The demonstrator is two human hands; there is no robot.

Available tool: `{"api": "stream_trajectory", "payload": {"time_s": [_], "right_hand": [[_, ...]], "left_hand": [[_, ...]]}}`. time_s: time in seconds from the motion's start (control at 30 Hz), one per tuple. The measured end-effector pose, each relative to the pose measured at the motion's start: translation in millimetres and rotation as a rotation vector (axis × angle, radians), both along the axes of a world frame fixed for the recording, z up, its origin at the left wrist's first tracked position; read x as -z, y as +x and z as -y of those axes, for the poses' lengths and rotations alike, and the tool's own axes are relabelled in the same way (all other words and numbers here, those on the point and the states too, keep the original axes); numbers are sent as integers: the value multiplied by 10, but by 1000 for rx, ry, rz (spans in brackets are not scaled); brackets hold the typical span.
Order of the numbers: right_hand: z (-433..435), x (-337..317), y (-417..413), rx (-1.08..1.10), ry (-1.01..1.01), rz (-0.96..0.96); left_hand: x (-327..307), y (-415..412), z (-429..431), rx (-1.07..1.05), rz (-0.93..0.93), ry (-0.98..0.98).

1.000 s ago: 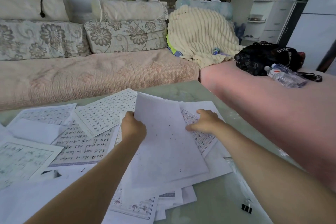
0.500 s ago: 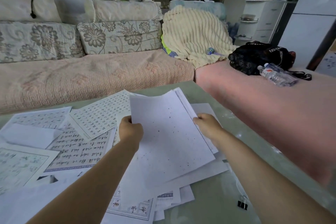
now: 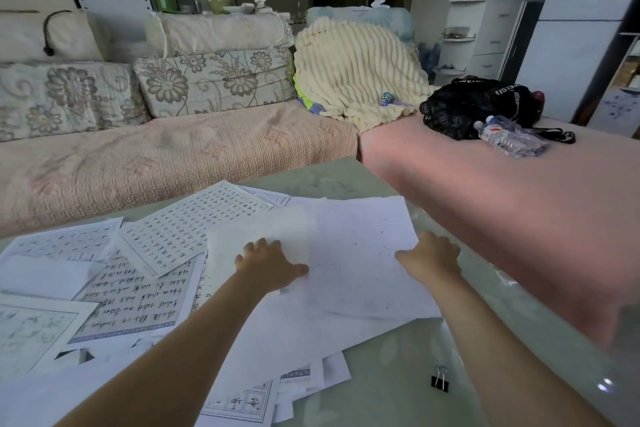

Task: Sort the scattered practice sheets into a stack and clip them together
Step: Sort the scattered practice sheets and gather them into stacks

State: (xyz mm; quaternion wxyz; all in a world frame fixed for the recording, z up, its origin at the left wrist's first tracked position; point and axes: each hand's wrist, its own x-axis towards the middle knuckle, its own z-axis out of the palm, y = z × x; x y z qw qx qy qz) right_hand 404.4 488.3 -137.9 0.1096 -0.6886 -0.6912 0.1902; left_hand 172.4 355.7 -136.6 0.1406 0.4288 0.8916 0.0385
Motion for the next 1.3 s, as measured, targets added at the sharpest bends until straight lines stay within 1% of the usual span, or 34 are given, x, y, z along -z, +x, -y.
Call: {"api": "stream_trajectory", "payload": {"time_s": [0.07,0.1,0.2,0.27,0.33,0.43,0.47,0.57,0.63,0.67,0.7,0.77,0.8,0.83,0.9,0.97,1.0,1.1,1.13,1.23,1.3], "right_hand": [[-37,5,-43,-24,-38,-56],[-58,-3,-68,-28,-64,-91],[-68,-40,-107,-16,-126,-220],[-47,-43,-111,-25,-132,-232],[-34,-23,-119,-31,-147,-241],[-6,-40,-131,-13,-140,-314],[3,-54,-130,-7,-135,-348],[30,-80,-120,-15,-109,-425],[85,-105,-141,-8,-142,-526],[126,-119,-162,2,-175,-586],[176,-139,-187,6,-210,-633],[286,-165,-248,-7,-249,-666],[358,-178,-286,-20,-249,-660],[437,-183,-328,-29,-247,-653],[576,-155,-430,-59,-248,-644],[718,-124,-557,-113,-224,-606],[771,-101,-625,-154,-198,-539],[910,-63,-828,-272,-93,-180],[951,-59,-890,-289,-79,-110],[1020,-25,-1052,-295,-93,-52],[1049,-8,-1112,-315,-94,-37]], "left_hand": [[84,39,11,74,5,-56],[102,63,23,107,-19,-52],[71,91,80,177,-125,28],[42,48,132,212,-187,72],[22,-18,204,240,-219,35],[3,-124,342,223,-99,-88],[3,-156,394,212,-91,-113],[6,-195,554,167,-202,-112],[-15,-165,640,130,-242,-97],[-28,-145,674,123,-225,-74],[-41,-131,701,123,-169,-27],[-85,-129,750,119,9,107],[-97,-146,786,102,78,164],[-99,-181,828,71,106,221],[-69,-320,897,-31,68,307],[-33,-476,963,-148,55,276],[-26,-531,985,-191,89,244],[-24,-614,973,-271,273,258],[-46,-606,959,-297,354,279],[-86,-608,908,-349,593,361],[-96,-630,882,-373,706,404]]}}
